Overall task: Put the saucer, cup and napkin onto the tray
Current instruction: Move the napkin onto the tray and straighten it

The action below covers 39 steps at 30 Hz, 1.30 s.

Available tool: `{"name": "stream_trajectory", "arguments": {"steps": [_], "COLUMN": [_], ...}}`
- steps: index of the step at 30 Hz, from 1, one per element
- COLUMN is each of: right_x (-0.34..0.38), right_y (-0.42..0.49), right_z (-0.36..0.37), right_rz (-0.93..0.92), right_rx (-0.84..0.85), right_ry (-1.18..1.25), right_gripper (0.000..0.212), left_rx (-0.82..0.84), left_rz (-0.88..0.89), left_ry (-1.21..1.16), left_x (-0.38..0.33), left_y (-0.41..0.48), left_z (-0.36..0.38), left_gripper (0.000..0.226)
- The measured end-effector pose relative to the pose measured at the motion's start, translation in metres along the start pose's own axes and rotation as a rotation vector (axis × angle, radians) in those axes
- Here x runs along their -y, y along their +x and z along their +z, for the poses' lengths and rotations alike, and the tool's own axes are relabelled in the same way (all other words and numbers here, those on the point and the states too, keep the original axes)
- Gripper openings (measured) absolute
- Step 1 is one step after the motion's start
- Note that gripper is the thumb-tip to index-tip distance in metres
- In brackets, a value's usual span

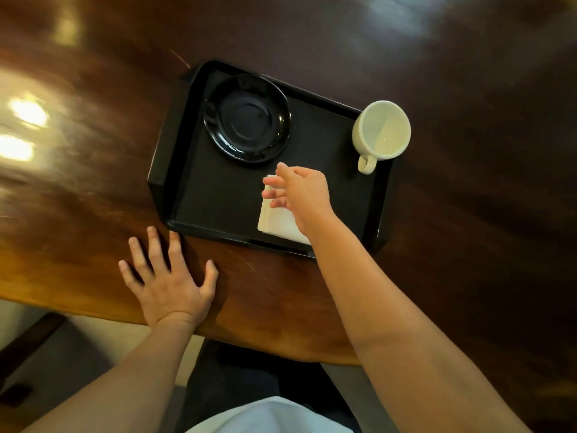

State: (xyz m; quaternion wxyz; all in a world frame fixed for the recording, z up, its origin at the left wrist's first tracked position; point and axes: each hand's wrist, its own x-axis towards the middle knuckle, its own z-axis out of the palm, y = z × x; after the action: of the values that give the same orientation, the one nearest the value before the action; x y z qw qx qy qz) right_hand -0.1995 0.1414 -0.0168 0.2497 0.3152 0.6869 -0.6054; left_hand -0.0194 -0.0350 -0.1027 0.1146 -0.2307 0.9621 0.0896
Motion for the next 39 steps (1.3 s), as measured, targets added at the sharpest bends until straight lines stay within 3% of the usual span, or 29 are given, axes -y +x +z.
{"name": "stream_trajectory", "arguments": {"steps": [4,11,23,31,34,39], "right_x": [0.01,0.022,0.036,0.036,0.034,0.026], "right_y": [0.009,0.031,0.041,0.043,0.041,0.035], "right_z": [0.013,0.024,0.039,0.04,0.034,-0.002], "right_rz": [0.007,0.071,0.103,0.075,0.026,-0.192], "right_rx": [-0.016,-0.056,-0.061,-0.008,-0.007,-0.074], "right_ry": [0.004,-0.024,-0.089,-0.166,-0.222,-0.389], "right_gripper": [0.006,0.009,0.041,0.04,0.04,0.022], "left_rx": [-0.005,0.004,0.011,0.009,0.007,-0.006], "left_rz": [0.009,0.014,0.021,0.025,0.022,0.021], "left_ry": [-0.007,0.02,0.039,0.029,0.026,0.003], "left_x": [0.0,0.002,0.004,0.005,0.005,0.005], "left_y": [0.0,0.001,0.002,0.003,0.002,0.002], "left_z": [0.0,0.001,0.004,0.005,0.005,0.003], "left_gripper": [0.086,0.085,0.085,0.084,0.085,0.085]}}
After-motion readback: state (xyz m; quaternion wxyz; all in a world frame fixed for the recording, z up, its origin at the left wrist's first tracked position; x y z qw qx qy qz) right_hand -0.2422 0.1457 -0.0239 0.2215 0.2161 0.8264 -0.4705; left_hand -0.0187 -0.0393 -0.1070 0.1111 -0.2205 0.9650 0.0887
